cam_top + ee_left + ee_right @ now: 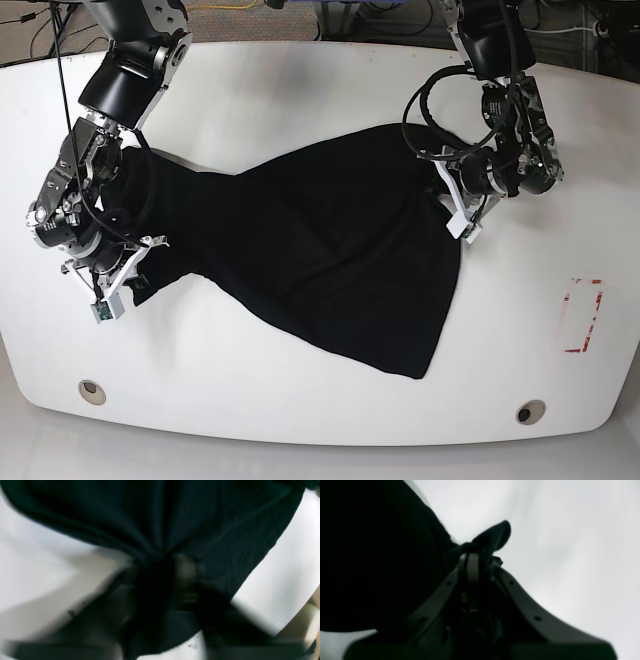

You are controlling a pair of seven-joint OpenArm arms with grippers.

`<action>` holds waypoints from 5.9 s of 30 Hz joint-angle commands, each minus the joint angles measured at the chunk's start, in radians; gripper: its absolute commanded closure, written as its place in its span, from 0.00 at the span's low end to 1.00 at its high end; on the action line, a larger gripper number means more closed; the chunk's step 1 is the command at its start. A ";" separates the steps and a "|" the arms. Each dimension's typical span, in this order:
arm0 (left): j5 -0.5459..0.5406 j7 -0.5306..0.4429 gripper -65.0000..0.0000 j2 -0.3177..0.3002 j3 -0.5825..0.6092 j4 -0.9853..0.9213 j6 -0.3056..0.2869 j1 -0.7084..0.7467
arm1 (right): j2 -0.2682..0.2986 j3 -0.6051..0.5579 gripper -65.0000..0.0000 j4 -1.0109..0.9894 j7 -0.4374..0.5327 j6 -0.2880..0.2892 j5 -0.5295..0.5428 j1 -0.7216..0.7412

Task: Layout the t-shirt on the table in an organized manner, then fold the t-shirt properly
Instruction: 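Hold both t-shirt ends and pull them apart to flatten it, then lift the black t-shirt with both grippers and lay it back down stretched, then hold the t-shirt edge taut between both grippers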

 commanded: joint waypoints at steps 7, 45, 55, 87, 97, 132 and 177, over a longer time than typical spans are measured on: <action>0.088 0.006 0.97 -0.004 0.000 -0.010 0.009 0.014 | 0.012 0.003 0.97 0.017 0.020 -0.001 0.014 0.014; 0.081 -0.003 1.00 -0.027 -0.003 0.053 0.009 0.013 | 0.011 0.003 0.99 0.015 0.034 -0.001 0.008 -0.010; 0.080 -0.003 1.00 -0.033 -0.003 0.077 0.009 0.011 | 0.009 0.003 1.00 0.026 0.065 -0.001 0.008 -0.066; 0.080 0.109 1.00 -0.070 -0.078 0.234 0.009 -0.488 | 0.041 -0.142 1.00 0.040 0.065 -0.001 -0.147 0.344; 0.083 0.109 1.00 -0.131 -0.152 0.232 0.009 -0.729 | 0.098 -0.253 1.00 -0.022 0.062 -0.001 -0.203 0.603; 0.080 0.109 1.00 -0.199 -0.153 0.344 0.009 -0.402 | 0.156 -0.113 1.00 0.090 -0.012 -0.001 -0.193 0.301; 0.085 -0.006 1.00 -0.282 -0.228 0.353 0.009 0.230 | -0.032 0.055 0.95 0.172 0.215 -0.001 -0.195 -0.517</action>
